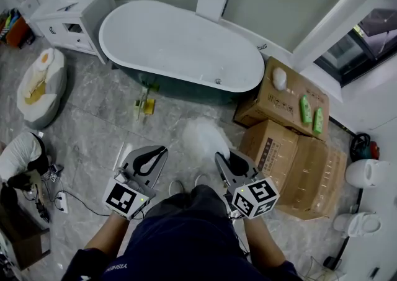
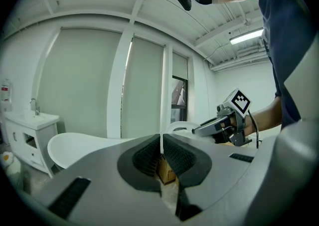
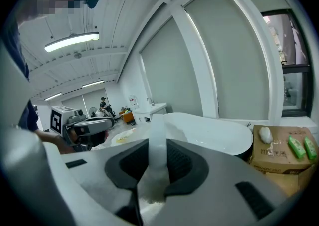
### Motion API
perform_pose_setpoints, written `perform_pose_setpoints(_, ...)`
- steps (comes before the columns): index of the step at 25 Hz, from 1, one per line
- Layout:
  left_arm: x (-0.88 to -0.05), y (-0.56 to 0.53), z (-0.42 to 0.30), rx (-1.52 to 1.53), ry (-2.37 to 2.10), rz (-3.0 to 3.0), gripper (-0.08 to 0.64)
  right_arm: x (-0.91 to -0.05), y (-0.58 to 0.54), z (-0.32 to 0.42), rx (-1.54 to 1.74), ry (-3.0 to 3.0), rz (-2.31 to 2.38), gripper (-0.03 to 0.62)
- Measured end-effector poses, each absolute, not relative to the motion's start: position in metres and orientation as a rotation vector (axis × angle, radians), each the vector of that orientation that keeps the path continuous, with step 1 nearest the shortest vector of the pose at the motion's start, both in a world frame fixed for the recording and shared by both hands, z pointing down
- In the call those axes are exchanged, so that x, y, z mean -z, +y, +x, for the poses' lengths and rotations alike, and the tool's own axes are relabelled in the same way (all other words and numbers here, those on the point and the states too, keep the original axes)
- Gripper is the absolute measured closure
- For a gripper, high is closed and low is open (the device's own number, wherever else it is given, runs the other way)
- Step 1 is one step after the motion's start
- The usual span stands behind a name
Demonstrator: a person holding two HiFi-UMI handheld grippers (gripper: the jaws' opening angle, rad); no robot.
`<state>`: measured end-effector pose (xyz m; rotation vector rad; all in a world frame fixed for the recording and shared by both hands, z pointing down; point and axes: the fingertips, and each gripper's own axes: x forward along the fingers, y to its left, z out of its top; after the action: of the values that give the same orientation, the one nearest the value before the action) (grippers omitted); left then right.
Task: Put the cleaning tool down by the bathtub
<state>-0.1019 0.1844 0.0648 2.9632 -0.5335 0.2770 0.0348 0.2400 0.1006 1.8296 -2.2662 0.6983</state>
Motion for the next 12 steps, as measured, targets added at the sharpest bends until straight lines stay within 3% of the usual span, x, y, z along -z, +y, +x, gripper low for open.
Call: perform_pose_setpoints(12, -0.078, 0.132, -0.066, -0.321, -0.612, 2.919, 0.517, -0.125, 0.178, 0.077, -0.739, -2.29, 1.757, 0.505)
